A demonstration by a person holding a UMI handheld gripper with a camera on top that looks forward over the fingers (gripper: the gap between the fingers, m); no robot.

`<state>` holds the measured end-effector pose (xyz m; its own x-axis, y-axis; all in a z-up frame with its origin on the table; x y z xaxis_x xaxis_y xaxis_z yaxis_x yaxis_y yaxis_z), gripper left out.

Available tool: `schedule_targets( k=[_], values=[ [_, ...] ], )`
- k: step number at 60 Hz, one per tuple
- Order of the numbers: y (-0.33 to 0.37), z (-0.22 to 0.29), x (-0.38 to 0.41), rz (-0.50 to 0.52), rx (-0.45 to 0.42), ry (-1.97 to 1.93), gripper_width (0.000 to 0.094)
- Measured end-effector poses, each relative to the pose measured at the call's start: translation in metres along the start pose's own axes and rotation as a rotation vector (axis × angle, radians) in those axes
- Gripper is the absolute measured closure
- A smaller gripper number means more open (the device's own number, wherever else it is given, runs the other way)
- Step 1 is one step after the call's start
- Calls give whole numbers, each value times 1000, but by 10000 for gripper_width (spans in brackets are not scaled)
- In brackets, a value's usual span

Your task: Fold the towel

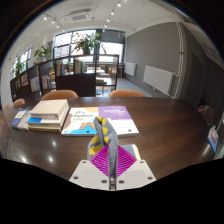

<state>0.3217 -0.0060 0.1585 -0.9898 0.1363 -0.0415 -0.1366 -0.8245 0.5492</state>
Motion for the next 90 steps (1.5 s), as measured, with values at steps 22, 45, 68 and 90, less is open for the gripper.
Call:
schedule_targets(
  k=[22,45,68,90],
  values=[
    [-13,-39,-69,96,57,102,228],
    [177,36,-3,231,-188,100,135],
    [291,-44,32,214,-167,66,137],
    [335,-65,58,227,-158,72,138]
  ],
)
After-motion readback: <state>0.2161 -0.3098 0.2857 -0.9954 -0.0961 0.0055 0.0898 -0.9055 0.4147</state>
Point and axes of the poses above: the point between the fingertips, and its own axes, seen from behind it with the camera up: x to the left, z up, y backward, against the way the camera looks, the point moved 6 cm from there along y, backward, against the way the camera looks, and after that the axes turned 4 degrees about z, right-handed, at the moved point
